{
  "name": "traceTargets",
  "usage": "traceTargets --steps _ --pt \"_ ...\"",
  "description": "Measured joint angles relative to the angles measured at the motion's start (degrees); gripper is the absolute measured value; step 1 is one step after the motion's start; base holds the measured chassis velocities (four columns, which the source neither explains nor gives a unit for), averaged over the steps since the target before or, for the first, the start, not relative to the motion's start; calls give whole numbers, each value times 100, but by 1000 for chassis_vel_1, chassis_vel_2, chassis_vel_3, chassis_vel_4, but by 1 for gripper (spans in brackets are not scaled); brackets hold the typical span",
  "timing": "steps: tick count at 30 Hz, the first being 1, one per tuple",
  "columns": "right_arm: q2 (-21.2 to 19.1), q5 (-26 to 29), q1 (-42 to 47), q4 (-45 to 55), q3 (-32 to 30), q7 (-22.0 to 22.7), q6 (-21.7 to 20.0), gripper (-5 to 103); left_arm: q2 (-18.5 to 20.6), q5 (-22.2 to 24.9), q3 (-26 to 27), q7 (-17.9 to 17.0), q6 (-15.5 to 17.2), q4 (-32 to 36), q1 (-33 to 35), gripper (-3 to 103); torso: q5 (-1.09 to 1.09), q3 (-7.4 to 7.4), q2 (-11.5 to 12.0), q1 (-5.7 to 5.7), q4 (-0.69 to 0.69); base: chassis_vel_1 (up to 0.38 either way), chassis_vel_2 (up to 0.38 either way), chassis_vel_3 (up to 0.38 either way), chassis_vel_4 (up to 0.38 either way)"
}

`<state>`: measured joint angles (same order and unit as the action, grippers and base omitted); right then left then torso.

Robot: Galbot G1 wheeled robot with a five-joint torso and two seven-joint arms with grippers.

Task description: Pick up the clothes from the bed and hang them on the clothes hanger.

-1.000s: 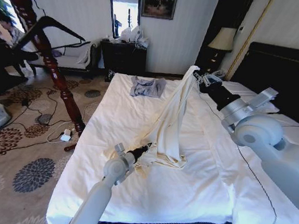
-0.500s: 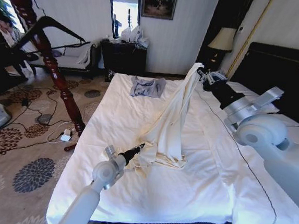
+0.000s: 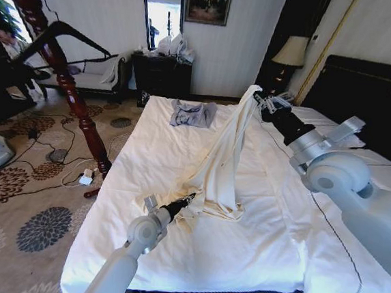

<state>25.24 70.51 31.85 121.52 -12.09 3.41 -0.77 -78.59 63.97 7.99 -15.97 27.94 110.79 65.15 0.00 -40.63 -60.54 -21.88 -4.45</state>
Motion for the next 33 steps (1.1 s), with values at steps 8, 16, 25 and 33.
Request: traceTargets --steps 8,16,25,33 --pt "13 -20 19 -3 3 0 -4 1 -189 22 -87 -31 4 -190 -185 75 0 0 0 0 0 0 0 0 0" --pt "-2 -20 30 13 1 0 -8 1 -300 153 -115 -70 21 -389 -353 76 0 0 0 0 0 0 0 0 0" --pt "-25 -16 49 27 -32 -2 -4 1 -297 394 -118 -157 114 -420 -375 43 0 0 0 0 0 0 0 0 0" --pt "-27 -18 68 51 -45 -3 15 1 -245 659 -60 -248 264 -270 -294 15 -1 0 0 0 0 0 0 0 0"
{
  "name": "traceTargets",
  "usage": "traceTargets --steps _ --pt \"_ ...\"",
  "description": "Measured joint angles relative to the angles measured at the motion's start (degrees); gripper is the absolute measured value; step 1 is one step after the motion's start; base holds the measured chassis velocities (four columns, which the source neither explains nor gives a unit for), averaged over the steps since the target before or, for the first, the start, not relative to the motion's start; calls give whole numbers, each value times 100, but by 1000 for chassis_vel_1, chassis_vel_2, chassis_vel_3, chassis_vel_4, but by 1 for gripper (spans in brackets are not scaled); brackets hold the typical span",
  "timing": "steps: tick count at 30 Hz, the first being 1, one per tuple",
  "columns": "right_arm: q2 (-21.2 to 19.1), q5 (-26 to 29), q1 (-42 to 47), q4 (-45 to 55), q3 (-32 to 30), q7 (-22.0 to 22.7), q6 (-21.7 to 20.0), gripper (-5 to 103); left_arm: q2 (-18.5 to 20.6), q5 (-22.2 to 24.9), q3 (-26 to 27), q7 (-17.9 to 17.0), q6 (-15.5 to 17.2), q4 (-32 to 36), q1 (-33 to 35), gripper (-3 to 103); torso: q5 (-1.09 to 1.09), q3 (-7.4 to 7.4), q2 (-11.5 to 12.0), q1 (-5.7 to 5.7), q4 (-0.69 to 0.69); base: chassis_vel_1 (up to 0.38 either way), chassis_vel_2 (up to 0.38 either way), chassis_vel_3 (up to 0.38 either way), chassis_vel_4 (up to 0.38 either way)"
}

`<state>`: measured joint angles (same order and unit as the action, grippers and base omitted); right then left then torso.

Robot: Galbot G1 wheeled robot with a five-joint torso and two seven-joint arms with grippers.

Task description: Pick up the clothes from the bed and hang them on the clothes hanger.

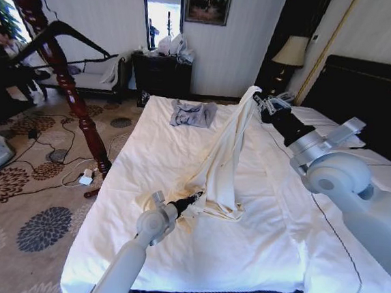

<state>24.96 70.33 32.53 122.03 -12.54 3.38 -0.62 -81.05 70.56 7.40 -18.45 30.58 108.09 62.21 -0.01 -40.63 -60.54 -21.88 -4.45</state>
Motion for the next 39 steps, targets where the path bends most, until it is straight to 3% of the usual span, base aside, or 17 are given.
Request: traceTargets --steps 4,10,12,16,17,19,20,21,22,24,25,28,30,31,35,39 --pt "-19 -8 53 34 -23 1 14 1 132 42 4 49 -89 37 -16 2 0 0 0 0 0 0 0 0 0" --pt "-152 -106 95 -2 -33 133 16 1 903 91 -41 290 -471 106 -435 1 -1 0 0 0 -1 0 0 0 0" --pt "-166 -125 82 -38 -36 190 -11 1 1056 200 12 290 -465 186 -515 1 -2 0 0 0 -1 0 0 0 0" --pt "-83 -191 -70 -461 23 776 -460 1 2108 1472 905 224 -189 1099 -981 1 -2 0 0 0 -1 0 0 0 0" --pt "-83 -191 -70 -461 23 776 -460 1 2108 1472 905 224 -189 1099 -981 1 -2 0 0 0 -1 0 0 0 0" --pt "30 -156 -96 -673 73 984 -604 1 2580 1961 1305 213 -188 1455 -1149 1 0 0 0 0 3 0 0 0 0" --pt "30 -156 -96 -673 73 984 -604 1 2580 1961 1305 213 -188 1455 -1149 1 0 0 0 0 3 0 0 0 0" --pt "131 -83 -107 -843 91 1061 -647 1 3056 2244 1607 200 -233 1640 -1386 1 0 0 0 0 2 0 0 0 0" --pt "171 -52 -116 -901 92 1067 -655 1 3195 2278 1682 202 -271 1643 -1495 1 0 0 0 0 2 0 0 0 0" --pt "282 34 -234 -1093 149 1005 -708 1 3631 2209 1714 311 -519 1332 -2095 1 -2 0 0 1 0 0 0 0 0" --pt "282 34 -234 -1093 149 1005 -708 1 3631 2209 1714 311 -519 1332 -2095 1 -2 0 0 1 0 0 0 0 0" --pt "400 80 -616 -1401 447 864 -725 1 3883 2177 1359 396 -593 582 -3089 1 0 -1 0 0 -2 0 0 0 0" --pt "565 253 -1330 -1655 805 800 -723 1 3909 2274 904 496 -587 -138 -4243 1 -2 -3 1 -3 -1 0 0 0 0" --pt "565 253 -1330 -1655 805 800 -723 1 3909 2274 904 496 -587 -138 -4243 1 -2 -3 1 -3 -1 0 0 0 0" --pt "824 594 -2346 -1927 1105 817 -685 1 3788 2425 190 607 -569 -1261 -5978 1 -4 -2 1 -2 -1 0 0 0 0" --pt "920 714 -2693 -2039 1120 845 -678 1 3717 2454 -7 652 -571 -1611 -6630 1 -1 -1 0 -2 1 0 0 0 0"
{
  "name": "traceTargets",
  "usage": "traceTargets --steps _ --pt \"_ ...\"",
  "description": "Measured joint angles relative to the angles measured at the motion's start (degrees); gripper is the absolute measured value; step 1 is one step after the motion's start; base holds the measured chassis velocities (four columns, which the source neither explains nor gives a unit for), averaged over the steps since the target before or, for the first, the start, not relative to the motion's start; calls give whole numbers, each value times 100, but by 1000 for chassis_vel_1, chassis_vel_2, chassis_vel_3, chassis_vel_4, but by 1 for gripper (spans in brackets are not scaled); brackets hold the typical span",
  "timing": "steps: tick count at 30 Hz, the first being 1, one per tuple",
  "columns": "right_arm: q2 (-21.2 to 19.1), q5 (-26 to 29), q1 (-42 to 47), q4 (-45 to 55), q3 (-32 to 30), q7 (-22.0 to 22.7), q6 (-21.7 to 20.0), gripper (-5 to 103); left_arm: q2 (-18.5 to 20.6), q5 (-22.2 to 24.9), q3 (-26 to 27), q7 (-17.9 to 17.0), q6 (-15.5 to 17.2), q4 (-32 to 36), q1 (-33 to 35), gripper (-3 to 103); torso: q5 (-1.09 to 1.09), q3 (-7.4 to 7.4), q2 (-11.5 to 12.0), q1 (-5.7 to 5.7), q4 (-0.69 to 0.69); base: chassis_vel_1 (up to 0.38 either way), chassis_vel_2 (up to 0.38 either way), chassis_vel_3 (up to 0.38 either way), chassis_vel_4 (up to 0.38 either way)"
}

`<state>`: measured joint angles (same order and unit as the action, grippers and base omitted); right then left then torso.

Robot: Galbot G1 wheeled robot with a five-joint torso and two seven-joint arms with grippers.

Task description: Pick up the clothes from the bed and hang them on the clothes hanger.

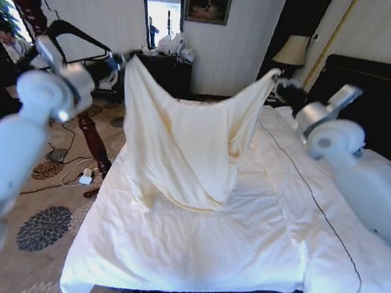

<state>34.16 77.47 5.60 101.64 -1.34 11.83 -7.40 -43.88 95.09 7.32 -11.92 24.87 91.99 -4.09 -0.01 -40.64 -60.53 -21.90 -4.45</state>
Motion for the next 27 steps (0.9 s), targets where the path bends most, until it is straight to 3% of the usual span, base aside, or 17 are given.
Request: traceTargets --steps 2,8,15,18,19,21,22,23,25,27 --pt "12 -19 -181 -73 -79 -32 46 1 -16 52 -20 5 1 -91 -322 1 4 0 0 0 -1 0 0 0 0" --pt "-144 -27 -221 22 -353 -156 87 1 163 141 57 -31 9 123 -395 1 1 1 0 2 0 0 0 0 0" --pt "-628 -244 608 707 -983 -166 -62 1 620 272 403 -338 -68 1277 438 1 2 1 0 2 -2 0 0 0 0" --pt "-810 -166 986 1139 -1384 -66 -164 1 872 383 834 -522 -155 1874 1027 1 4 2 0 2 -5 0 0 0 0" --pt "-900 -14 1052 1425 -1568 -7 -197 1 1087 556 1237 -570 -171 2246 1412 1 3 2 0 2 -4 0 0 0 0" --pt "-968 162 938 1757 -1689 22 -227 1 1478 805 1853 -548 -180 2667 1956 1 -3 2 -1 4 -2 0 0 0 0" --pt "-968 162 938 1757 -1689 22 -227 1 1478 805 1853 -548 -180 2667 1956 1 -3 2 -1 4 -2 0 0 0 0" --pt "-995 239 818 1892 -1719 22 -277 1 1746 943 2206 -471 -181 2879 2220 1 -4 2 -1 4 5 0 0 0 0" --pt "-1111 495 631 2106 -1786 80 -490 1 2034 1133 2650 -425 -145 3066 2429 1 -1 3 -2 4 7 0 0 0 0" --pt "-1361 1042 527 2353 -1860 361 -1169 1 2258 1435 3059 -530 95 3281 2715 1 0 5 -4 5 -1 0 0 0 0"
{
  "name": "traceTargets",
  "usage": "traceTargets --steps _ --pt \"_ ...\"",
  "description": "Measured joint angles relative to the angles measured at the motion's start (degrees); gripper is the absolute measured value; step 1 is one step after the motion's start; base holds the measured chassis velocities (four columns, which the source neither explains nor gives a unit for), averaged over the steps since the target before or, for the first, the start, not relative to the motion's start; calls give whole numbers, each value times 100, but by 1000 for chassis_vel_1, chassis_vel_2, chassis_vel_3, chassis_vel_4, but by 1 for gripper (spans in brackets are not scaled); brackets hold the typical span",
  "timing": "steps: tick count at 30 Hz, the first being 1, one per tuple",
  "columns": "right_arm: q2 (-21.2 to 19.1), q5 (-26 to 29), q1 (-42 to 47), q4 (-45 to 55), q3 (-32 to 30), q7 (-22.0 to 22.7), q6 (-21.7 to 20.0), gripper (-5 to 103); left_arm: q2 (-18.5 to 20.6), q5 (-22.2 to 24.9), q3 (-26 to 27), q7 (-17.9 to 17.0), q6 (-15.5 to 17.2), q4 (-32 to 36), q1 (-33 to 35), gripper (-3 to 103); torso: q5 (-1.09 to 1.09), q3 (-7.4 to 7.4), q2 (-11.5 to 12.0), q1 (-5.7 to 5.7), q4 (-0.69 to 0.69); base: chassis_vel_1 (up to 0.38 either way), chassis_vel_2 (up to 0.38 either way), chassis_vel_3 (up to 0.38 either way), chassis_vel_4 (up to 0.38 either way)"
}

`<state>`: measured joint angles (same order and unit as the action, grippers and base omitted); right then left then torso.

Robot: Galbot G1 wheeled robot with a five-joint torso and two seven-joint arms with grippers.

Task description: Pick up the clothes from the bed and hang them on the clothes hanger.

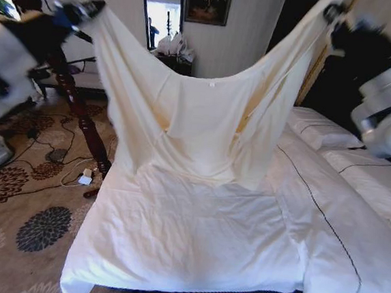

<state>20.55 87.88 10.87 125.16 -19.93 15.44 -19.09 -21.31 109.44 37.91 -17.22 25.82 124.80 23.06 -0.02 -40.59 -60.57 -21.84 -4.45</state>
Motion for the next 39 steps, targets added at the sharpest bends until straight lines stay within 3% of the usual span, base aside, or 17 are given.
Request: traceTargets --steps 2,5,6,11,12,15,21,26,32,35,38,39 --pt "-69 59 70 50 45 134 -243 1 9 -23 5 -86 142 105 162 1 1 0 -1 1 -3 0 0 0 0" --pt "119 -491 706 -4 531 438 -616 1 -418 -698 -524 -539 476 469 772 1 1 -3 1 0 -3 0 0 0 0" --pt "119 -491 706 -4 531 438 -616 1 -418 -698 -524 -539 476 469 772 1 1 -3 1 0 -3 0 0 0 0" --pt "1147 -1408 1172 -656 2161 793 -737 1 -1724 -2253 -1999 -985 891 401 1436 1 6 -6 5 -7 -1 0 0 0 0" --pt "1147 -1408 1172 -656 2161 793 -737 1 -1724 -2253 -1999 -985 891 401 1436 1 6 -6 5 -7 -1 0 0 0 0" --pt "1723 -1975 1262 -1211 2955 879 -736 1 -2335 -3067 -2573 -974 979 -24 1720 1 2 -5 5 -4 0 0 0 0 0" --pt "2246 -2429 1205 -1883 3344 1026 -736 1 -2674 -3333 -2593 -1077 1020 -519 1846 1 2 -5 5 -6 -1 0 0 0 0" --pt "2383 -2867 1206 -2437 3171 1140 -725 1 -2327 -3342 -2168 -1494 1185 -1070 1824 1 0 -4 4 -2 3 0 0 0 0" --pt "2539 -3103 1154 -2983 2912 1340 -694 1 -2295 -3356 -2109 -1828 1318 -1461 1622 1 3 -4 4 -3 -1 0 0 0 0" --pt "2666 -3218 1086 -3271 2869 1394 -631 1 -2520 -3464 -2313 -1731 1315 -1541 1522 1 1 -4 4 -3 2 0 0 0 0" --pt "2767 -3271 1070 -3462 2927 1386 -607 1 -3015 -3816 -2703 -1187 1163 -1599 1444 1 2 -4 4 -4 -3 0 0 0 0" --pt "2767 -3271 1070 -3462 2927 1386 -607 1 -3015 -3816 -2703 -1187 1163 -1599 1444 1 2 -4 4 -4 -3 0 0 0 0"
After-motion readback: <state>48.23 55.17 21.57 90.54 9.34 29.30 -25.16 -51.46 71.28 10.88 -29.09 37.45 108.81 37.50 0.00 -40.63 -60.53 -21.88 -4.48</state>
